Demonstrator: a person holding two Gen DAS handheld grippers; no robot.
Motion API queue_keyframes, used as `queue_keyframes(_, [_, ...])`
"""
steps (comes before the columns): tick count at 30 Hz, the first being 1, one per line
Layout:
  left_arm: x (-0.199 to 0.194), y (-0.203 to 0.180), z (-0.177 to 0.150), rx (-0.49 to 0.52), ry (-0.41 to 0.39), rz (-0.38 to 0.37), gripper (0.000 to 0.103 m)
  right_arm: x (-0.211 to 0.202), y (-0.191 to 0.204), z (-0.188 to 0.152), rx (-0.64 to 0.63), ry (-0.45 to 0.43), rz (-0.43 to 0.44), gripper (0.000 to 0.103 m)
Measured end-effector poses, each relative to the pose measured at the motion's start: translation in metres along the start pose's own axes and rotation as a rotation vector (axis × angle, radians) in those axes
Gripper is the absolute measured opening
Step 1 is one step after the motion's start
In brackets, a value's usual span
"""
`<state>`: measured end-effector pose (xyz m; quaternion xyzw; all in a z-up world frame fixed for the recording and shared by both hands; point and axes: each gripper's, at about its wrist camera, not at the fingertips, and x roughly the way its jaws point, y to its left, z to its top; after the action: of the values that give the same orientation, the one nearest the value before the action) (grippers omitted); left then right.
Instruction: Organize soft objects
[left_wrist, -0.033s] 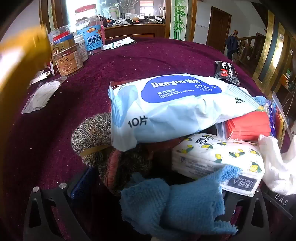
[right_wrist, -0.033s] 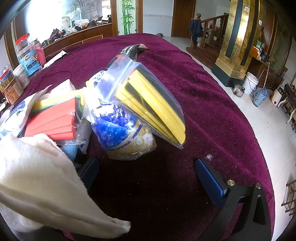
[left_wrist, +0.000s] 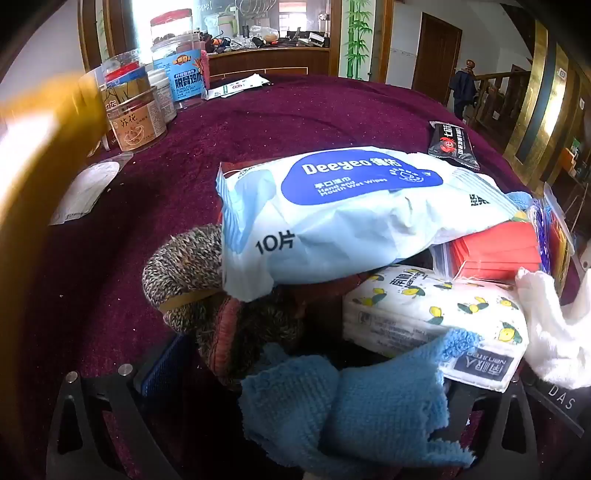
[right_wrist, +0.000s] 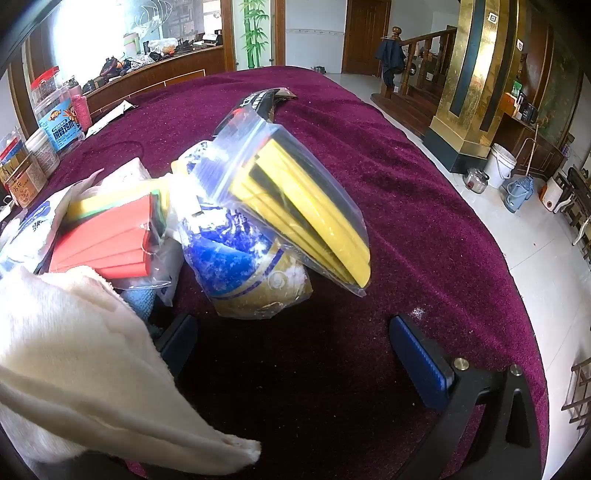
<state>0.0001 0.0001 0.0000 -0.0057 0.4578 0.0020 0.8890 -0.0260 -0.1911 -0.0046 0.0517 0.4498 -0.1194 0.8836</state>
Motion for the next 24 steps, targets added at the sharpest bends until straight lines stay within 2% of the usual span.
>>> queue_keyframes(24, [-0.0008,0.0020,0.0013,-0.003,0.000,-0.005,0.103,0.0005,0.0001,0.0002,0.001,-0.001,0.001,0.103])
